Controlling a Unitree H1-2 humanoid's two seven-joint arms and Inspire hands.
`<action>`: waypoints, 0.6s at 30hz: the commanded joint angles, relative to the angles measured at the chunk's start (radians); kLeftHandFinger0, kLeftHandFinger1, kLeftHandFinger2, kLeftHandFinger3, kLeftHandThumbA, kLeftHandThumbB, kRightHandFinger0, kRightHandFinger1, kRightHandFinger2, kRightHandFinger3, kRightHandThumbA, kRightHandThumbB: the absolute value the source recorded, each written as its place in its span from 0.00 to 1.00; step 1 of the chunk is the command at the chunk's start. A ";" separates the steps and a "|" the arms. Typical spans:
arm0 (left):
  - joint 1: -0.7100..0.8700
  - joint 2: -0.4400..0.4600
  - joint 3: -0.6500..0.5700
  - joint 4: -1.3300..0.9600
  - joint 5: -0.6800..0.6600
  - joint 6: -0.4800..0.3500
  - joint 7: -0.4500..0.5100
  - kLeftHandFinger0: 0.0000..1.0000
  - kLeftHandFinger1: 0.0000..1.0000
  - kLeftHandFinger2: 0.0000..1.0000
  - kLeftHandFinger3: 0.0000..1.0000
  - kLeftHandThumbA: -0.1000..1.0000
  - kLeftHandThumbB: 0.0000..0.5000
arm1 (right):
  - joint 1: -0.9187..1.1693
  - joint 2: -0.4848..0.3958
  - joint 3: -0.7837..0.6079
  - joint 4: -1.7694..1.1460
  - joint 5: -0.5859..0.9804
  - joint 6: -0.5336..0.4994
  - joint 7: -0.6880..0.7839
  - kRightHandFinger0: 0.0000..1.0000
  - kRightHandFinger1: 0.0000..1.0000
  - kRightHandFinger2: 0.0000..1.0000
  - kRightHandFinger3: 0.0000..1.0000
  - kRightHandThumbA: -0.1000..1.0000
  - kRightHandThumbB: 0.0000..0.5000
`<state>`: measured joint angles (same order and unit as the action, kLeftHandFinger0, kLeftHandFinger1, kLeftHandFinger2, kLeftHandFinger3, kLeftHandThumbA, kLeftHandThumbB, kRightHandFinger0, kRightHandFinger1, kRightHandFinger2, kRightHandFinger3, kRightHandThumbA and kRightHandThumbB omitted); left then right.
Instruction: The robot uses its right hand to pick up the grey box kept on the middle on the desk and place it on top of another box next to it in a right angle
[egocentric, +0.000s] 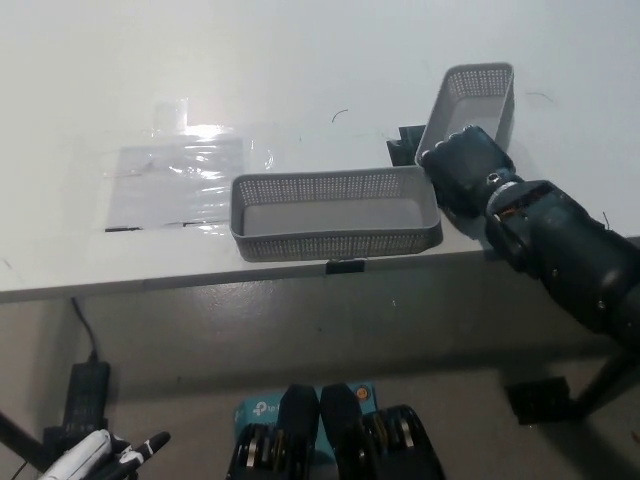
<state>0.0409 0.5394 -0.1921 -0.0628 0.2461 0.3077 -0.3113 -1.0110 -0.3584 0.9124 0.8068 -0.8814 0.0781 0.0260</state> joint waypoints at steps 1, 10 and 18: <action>-0.002 0.015 0.014 -0.023 0.014 -0.003 0.000 0.01 0.00 0.03 0.21 0.92 0.45 | -0.007 -0.029 -0.050 0.021 -0.013 -0.107 -0.110 0.00 0.13 0.49 0.03 0.00 0.00; 0.005 0.012 0.012 -0.023 0.011 0.000 -0.008 0.00 0.00 0.02 0.20 0.94 0.48 | 0.061 -0.030 -0.175 0.006 0.002 -0.206 -0.241 0.00 0.05 0.42 0.10 0.00 0.03; 0.017 0.007 0.016 -0.010 0.007 -0.008 -0.003 0.02 0.01 0.03 0.21 0.93 0.45 | 0.070 -0.075 -0.235 0.008 -0.005 -0.278 -0.301 0.00 0.07 0.41 0.08 0.00 0.08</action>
<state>0.0529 0.5363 -0.1871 -0.0688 0.2490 0.3123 -0.3124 -0.8978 -0.3866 0.7167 0.8303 -0.8793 -0.1367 -0.1857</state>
